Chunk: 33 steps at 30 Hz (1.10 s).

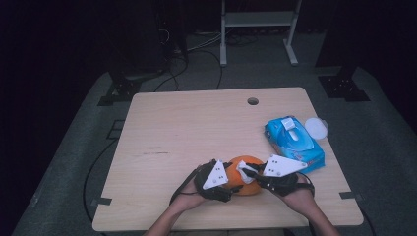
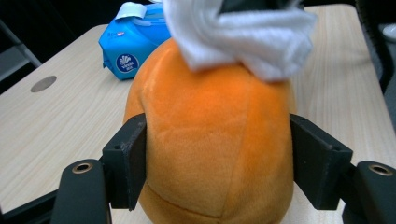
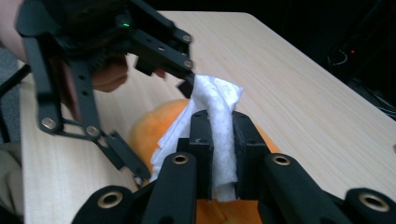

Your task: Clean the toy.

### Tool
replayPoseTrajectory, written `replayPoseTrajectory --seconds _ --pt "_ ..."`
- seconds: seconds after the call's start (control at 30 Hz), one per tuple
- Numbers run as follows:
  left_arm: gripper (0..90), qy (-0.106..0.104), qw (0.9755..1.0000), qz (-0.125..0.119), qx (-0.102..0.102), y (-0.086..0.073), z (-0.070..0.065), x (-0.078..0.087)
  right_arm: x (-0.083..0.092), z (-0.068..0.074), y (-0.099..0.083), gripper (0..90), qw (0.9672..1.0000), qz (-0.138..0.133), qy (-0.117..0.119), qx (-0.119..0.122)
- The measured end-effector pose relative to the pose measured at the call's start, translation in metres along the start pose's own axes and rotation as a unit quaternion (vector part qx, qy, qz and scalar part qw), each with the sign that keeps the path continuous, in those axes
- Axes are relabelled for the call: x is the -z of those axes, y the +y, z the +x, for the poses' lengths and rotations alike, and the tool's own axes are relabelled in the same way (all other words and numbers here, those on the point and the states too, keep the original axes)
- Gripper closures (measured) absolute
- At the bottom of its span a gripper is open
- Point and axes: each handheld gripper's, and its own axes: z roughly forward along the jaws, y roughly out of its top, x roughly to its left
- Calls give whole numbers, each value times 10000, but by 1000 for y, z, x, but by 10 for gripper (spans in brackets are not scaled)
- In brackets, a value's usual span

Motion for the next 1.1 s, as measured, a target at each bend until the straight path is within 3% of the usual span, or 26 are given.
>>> replayPoseTrajectory --seconds 0.13,0.17,0.37,0.47,0.53,0.57,0.6,0.63,0.67,0.7,0.8,1.0,1.1 --pt "284 40 9995 86 -298 0 -7 -1 -13 17 5 794 9994 73 299 177" --pt "285 31 9996 59 -264 -1 -7 -1 -15 18 6 795 9992 109 289 255" --pt "287 -17 10000 -47 -75 -5 -3 0 1 -3 0 795 10000 62 -1 -62" --pt "284 -7 10000 -29 -94 -3 -5 -2 9 -13 -6 795 9996 50 -113 -266" --pt "274 -10 9998 47 -188 0 -7 -4 6 -10 -6 795 9996 55 -97 -273" --pt "271 -14 9997 75 -216 0 -8 -4 3 -6 -5 795 9997 41 -22 -234" --pt "274 -24 9996 91 -255 -1 -9 -4 -3 1 -4 794 9994 -26 251 -224" --pt "274 -43 9994 112 -315 -1 -10 -5 -3 1 -4 794 9994 -26 251 -224" --pt "276 -30 9992 174 -358 -1 -11 -5 -7 5 -3 794 9990 -20 418 -185" --pt "281 -25 9991 223 -364 -2 -11 -5 -11 11 -1 794 9992 92 392 -4" --pt "290 -71 9997 157 -170 -6 -6 -2 -9 7 -1 794 9994 73 347 -25" --pt "287 -168 9997 98 127 -14 2 0 11 -18 -15 794 9991 87 33 -413" --pt "183 -231 9993 178 250 -10 4 -2 11 -20 -21 794 9986 72 51 -526"
